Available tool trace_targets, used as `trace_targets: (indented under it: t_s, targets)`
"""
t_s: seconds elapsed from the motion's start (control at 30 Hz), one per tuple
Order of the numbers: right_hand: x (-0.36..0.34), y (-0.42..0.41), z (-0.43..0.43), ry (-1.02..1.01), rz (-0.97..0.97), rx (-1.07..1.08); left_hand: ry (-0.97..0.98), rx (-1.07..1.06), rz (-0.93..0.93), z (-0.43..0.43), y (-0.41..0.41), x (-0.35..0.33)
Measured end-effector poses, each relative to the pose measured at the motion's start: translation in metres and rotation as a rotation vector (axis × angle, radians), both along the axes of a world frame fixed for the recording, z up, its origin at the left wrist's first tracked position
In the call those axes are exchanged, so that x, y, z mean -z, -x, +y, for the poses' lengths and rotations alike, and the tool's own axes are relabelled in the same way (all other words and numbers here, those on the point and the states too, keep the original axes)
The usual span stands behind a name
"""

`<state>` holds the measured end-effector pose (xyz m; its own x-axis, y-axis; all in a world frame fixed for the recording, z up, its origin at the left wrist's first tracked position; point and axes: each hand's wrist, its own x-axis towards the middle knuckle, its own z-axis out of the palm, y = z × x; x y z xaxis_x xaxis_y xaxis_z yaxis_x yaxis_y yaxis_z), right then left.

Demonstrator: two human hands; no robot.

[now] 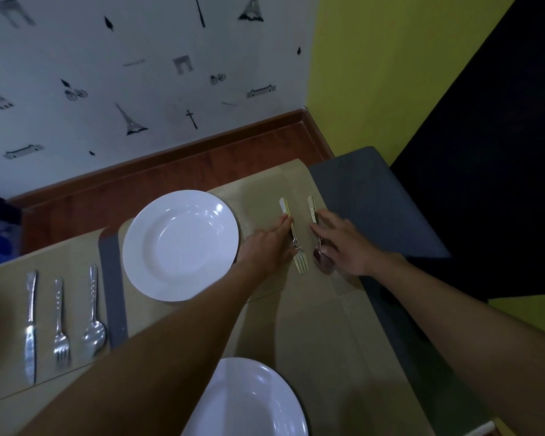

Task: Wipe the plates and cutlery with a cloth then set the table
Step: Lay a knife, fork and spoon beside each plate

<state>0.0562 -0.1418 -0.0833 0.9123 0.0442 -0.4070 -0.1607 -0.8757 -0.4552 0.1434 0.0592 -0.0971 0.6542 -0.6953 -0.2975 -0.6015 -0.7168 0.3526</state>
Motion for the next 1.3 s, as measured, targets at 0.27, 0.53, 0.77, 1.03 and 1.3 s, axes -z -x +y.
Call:
trace_targets:
  t_s: [0.27,0.53,0.77,1.03,1.3]
  targets:
    - [-0.014,-0.022,-0.006,0.046,0.118,-0.106,-0.042,-0.007,-0.015,0.002,0.003,0.005]
    - [-0.008,-0.023,-0.023,-0.017,0.151,-0.153,0.021,-0.045,-0.030,0.000,0.006,0.012]
    - [-0.009,-0.024,-0.022,-0.038,0.165,-0.141,0.027,-0.083,-0.063,-0.004,0.012,0.003]
    - [-0.008,-0.022,-0.022,-0.058,0.155,-0.103,0.068,-0.111,-0.044,-0.001,0.010,0.010]
    - [-0.011,-0.021,-0.019,-0.104,0.147,-0.053,0.075,-0.098,-0.058,0.000,0.010,0.010]
